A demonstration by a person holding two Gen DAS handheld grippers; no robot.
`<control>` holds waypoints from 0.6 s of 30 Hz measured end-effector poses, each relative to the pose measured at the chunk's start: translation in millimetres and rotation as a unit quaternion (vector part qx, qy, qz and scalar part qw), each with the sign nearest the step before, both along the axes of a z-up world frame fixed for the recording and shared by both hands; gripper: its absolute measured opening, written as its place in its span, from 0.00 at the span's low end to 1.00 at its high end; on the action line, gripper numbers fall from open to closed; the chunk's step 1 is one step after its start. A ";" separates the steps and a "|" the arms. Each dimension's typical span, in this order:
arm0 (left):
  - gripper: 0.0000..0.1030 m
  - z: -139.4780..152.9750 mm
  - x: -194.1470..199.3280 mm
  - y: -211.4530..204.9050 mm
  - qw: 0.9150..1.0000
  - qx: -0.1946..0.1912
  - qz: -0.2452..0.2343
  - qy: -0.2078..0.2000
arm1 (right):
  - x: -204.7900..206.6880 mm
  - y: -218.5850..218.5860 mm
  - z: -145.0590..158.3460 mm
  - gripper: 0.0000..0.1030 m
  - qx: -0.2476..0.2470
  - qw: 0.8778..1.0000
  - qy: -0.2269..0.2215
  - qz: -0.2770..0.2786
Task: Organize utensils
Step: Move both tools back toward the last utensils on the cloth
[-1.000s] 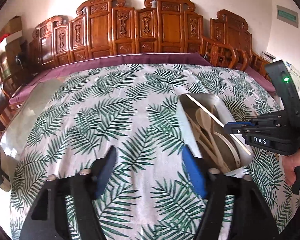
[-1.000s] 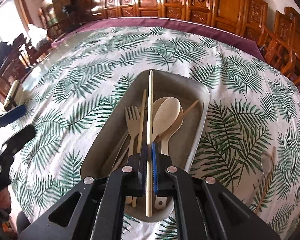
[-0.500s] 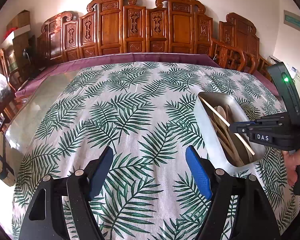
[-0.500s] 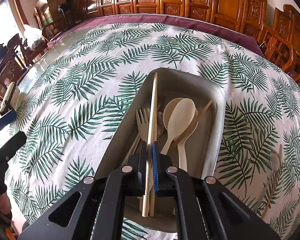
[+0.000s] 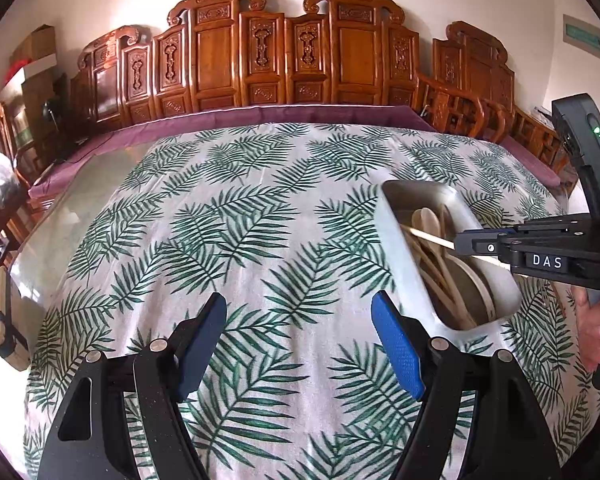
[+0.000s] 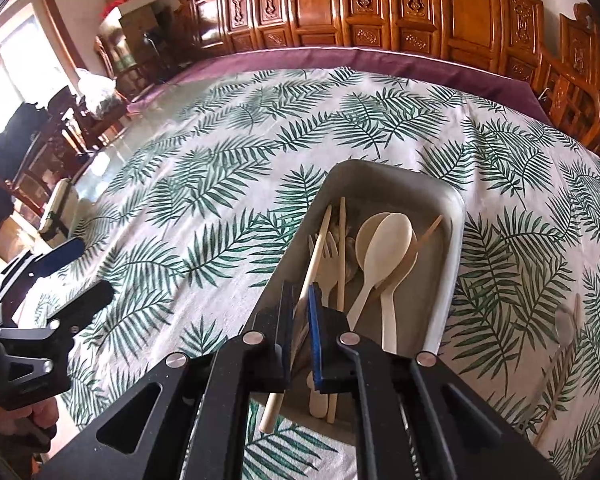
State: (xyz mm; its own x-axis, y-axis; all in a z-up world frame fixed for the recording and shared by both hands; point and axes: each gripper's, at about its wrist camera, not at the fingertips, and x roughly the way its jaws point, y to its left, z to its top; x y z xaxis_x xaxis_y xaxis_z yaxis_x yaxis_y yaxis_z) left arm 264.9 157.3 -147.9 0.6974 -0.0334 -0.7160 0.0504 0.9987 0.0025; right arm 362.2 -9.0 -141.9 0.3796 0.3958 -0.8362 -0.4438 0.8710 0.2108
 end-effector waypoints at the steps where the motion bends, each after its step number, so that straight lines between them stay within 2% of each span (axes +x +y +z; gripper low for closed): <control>1: 0.70 0.9 -0.3 -3.1 1.000 0.002 -0.002 0.000 | -1.1 -2.4 1.1 0.10 0.001 1.000 0.000 0.001; 12: 0.70 11.4 -2.1 -31.2 1.000 0.003 -0.020 -0.008 | -9.2 -29.9 16.4 0.10 0.014 1.000 -0.016 0.008; 18: 0.70 10.6 -1.9 -42.8 1.000 0.000 -0.028 -0.007 | -10.3 -39.5 11.4 0.10 0.008 1.000 -0.011 0.012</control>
